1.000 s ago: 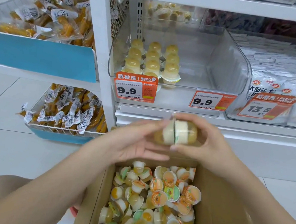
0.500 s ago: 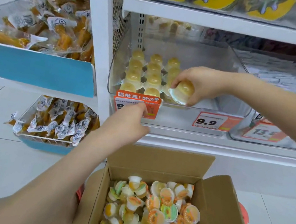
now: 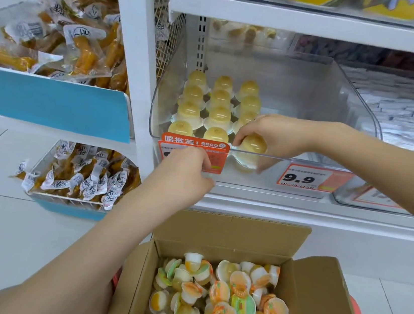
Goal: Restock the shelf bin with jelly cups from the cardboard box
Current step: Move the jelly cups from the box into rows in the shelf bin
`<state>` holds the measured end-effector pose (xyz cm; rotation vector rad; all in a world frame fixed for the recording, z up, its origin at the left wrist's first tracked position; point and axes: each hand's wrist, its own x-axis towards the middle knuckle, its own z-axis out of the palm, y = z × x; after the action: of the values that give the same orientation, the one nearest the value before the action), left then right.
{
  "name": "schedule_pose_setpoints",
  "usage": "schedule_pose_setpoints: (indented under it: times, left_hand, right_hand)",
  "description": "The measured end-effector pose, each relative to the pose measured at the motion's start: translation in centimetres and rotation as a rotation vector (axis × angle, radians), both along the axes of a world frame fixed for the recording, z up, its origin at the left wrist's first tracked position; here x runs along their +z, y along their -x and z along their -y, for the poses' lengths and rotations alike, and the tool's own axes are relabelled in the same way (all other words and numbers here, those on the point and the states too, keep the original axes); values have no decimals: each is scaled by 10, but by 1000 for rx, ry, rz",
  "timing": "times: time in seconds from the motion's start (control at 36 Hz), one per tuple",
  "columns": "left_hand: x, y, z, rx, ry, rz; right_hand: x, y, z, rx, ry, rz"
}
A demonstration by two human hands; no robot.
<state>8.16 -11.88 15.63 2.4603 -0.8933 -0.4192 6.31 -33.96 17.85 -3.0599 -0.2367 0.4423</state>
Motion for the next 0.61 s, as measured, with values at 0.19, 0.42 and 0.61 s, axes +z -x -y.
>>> schedule_pose_setpoints:
  times: [0.19, 0.42, 0.61]
  left_hand:
    - [0, 1, 1, 13, -5, 19]
    - [1, 1, 2, 12, -6, 32]
    - [0, 1, 0, 3, -5, 37]
  right_hand:
    - [0, 4, 0, -18, -49, 9]
    - [0, 2, 0, -17, -33, -12]
    - [-2, 2, 1, -26, -37, -25]
